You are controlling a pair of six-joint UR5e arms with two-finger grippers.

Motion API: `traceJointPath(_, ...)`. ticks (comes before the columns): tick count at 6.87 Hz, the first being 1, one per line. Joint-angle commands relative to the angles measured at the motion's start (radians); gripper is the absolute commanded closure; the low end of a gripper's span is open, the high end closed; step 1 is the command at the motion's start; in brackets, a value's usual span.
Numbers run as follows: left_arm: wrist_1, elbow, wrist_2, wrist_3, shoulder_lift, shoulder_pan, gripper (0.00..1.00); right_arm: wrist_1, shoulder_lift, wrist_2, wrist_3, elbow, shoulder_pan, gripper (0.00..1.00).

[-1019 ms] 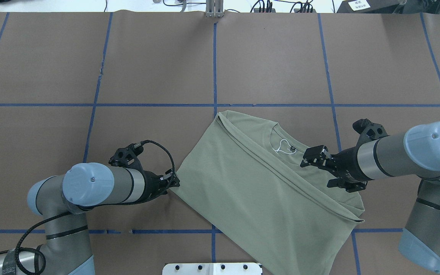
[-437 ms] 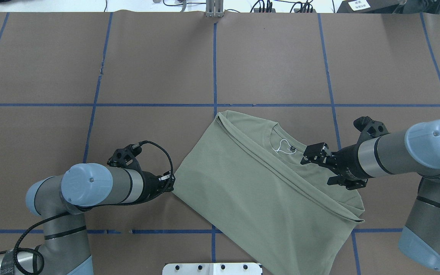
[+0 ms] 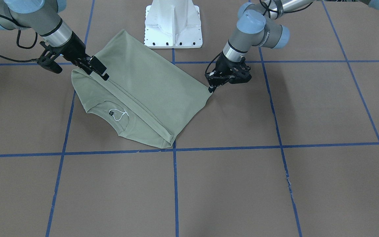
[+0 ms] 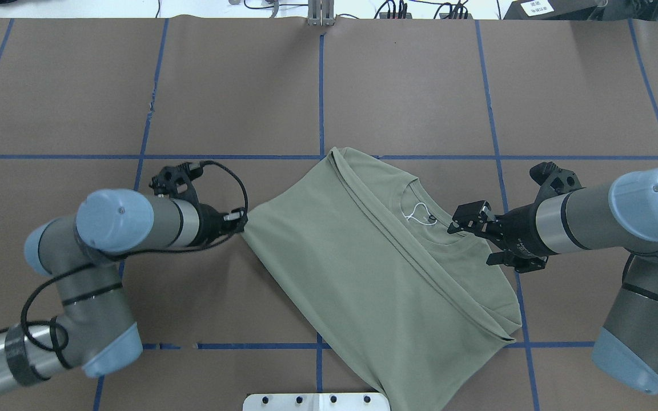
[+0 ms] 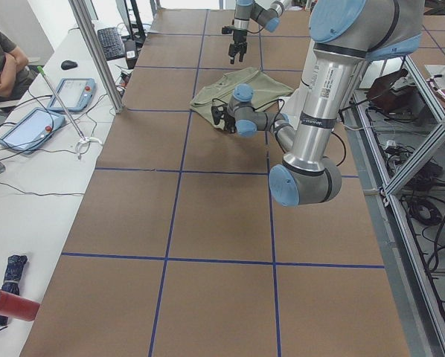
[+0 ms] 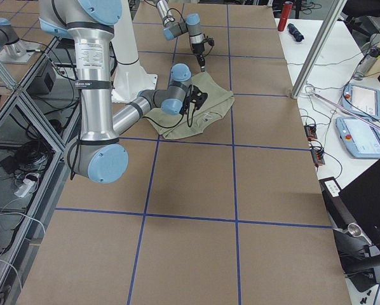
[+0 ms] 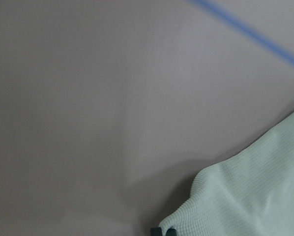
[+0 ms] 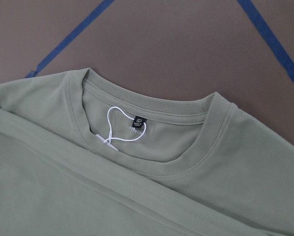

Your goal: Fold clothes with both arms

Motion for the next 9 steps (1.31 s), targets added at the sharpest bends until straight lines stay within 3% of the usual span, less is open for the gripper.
traceJointPath(1,-0.013,0.25,-0.043,0.124,-0.218,-0.196,1.0,-0.002,0.005,0.002,0.0,-0.006,0.044,0.0)
traceJointPath(3,-0.241,0.668,-0.052,0.142,-0.476,-0.266,1.0,-0.002,0.008,-0.001,0.0,-0.021,0.092,0.0)
traceJointPath(4,-0.312,0.811,-0.083,0.154,-0.533,-0.296,1.0,0.0,0.02,-0.009,0.003,-0.024,0.095,0.0)
traceJointPath(5,-0.346,0.849,-0.083,0.184,-0.534,-0.302,1.0,0.001,0.04,-0.019,0.006,-0.024,0.095,0.0)
traceJointPath(6,-0.36,0.843,-0.1,0.181,-0.534,-0.307,0.64,0.0,0.059,-0.022,0.011,-0.033,0.094,0.0)
traceJointPath(7,-0.356,0.769,-0.133,0.183,-0.506,-0.323,0.49,-0.002,0.094,-0.022,0.011,-0.073,0.092,0.0)
traceJointPath(8,-0.349,0.555,-0.219,0.181,-0.348,-0.331,0.49,-0.046,0.179,-0.022,0.011,-0.129,0.086,0.0)
traceJointPath(9,-0.349,0.404,-0.317,0.177,-0.243,-0.357,0.49,-0.213,0.309,-0.022,0.003,-0.156,0.044,0.0)
